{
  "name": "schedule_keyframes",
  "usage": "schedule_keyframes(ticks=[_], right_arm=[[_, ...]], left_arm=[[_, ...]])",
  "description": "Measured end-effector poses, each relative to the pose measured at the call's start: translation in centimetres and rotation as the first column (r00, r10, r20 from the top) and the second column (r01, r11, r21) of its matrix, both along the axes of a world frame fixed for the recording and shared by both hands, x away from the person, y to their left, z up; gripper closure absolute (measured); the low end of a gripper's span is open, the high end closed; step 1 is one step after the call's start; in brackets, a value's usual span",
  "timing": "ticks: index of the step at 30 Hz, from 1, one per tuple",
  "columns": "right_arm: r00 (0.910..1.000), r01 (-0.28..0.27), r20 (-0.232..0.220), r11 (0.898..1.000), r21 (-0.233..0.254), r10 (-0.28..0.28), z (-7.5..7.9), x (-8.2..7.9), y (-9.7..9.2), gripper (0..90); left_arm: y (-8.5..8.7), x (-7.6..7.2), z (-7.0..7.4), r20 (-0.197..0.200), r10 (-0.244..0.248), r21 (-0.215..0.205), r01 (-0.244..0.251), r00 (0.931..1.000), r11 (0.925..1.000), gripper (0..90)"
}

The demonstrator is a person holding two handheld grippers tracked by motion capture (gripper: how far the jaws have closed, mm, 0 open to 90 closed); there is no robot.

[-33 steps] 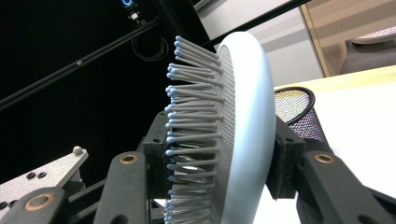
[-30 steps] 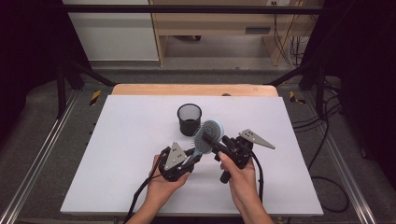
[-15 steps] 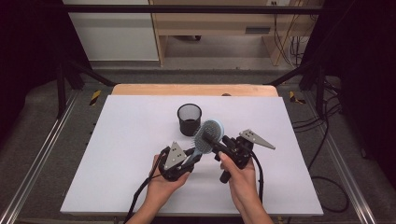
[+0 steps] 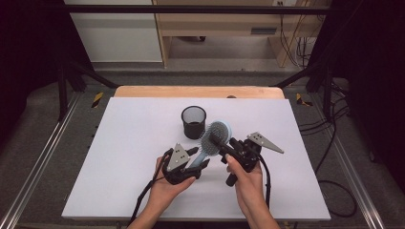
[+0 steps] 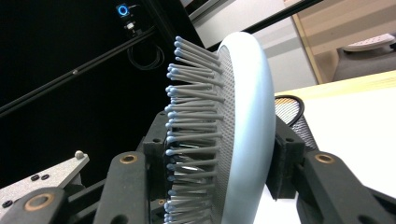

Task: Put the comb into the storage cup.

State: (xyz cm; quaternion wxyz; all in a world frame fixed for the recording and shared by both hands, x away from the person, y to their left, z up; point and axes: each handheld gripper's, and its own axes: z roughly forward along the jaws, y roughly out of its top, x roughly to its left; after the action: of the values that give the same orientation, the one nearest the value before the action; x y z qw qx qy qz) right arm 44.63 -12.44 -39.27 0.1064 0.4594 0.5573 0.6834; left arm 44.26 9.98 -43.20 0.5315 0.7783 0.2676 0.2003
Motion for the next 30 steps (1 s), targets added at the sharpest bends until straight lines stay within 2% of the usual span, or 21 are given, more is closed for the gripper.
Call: schedule_keyframes(ticks=[6, 12, 16, 20, 22, 24, 27, 30], right_arm=[[0.9996, 0.026, 0.004, 1.0, 0.005, -0.026, 0.0, 0.1, -0.5, 52.6], [0.998, 0.063, 0.013, 0.998, -0.001, -0.063, -0.1, 0.3, -1.0, 52.5], [0.9971, 0.074, 0.016, 0.997, -0.005, -0.074, 0.0, 0.6, -1.1, 52.4], [0.9962, 0.085, 0.021, 0.996, -0.011, -0.085, 0.2, 1.2, -0.9, 52.3], [0.9958, 0.089, 0.02, 0.996, -0.005, -0.089, 0.4, 1.7, -0.8, 52.3], [0.995, 0.098, 0.02, 0.995, -0.001, -0.098, 0.6, 2.1, -0.4, 52.3], [0.9939, 0.108, 0.024, 0.994, -0.002, -0.108, 1.1, 2.6, 0.0, 52.2], [0.9928, 0.116, 0.033, 0.993, -0.005, -0.115, 1.8, 3.2, 0.5, 52.2]], left_arm=[[0.5, 0.1, 0.3, 0.002, 0.031, -0.011, -0.031, 0.9995, 0.9995, 18.2], [2.1, 0.4, 1.2, 0.021, 0.046, -0.03, -0.046, 0.9987, 0.9985, 8.3], [4.1, 0.4, 1.8, 0.05, 0.058, -0.02, -0.057, 0.997, 0.9982, 5.6], [7.0, -0.3, 1.2, 0.054, 0.092, -0.009, -0.092, 0.9943, 0.9958, 4.1], [8.9, -0.5, 0.8, 0.053, 0.129, -0.011, -0.129, 0.9903, 0.9917, 4.1], [10.7, -0.6, 0.5, 0.045, 0.178, -0.044, -0.176, 0.983, 0.9834, 4.1], [13.1, -0.4, 0.3, 0.041, 0.256, -0.075, -0.253, 0.9657, 0.9647, 4.1], [14.6, -0.2, 0.3, 0.042, 0.302, -0.117, -0.296, 0.9523, 0.948, 4.1]])
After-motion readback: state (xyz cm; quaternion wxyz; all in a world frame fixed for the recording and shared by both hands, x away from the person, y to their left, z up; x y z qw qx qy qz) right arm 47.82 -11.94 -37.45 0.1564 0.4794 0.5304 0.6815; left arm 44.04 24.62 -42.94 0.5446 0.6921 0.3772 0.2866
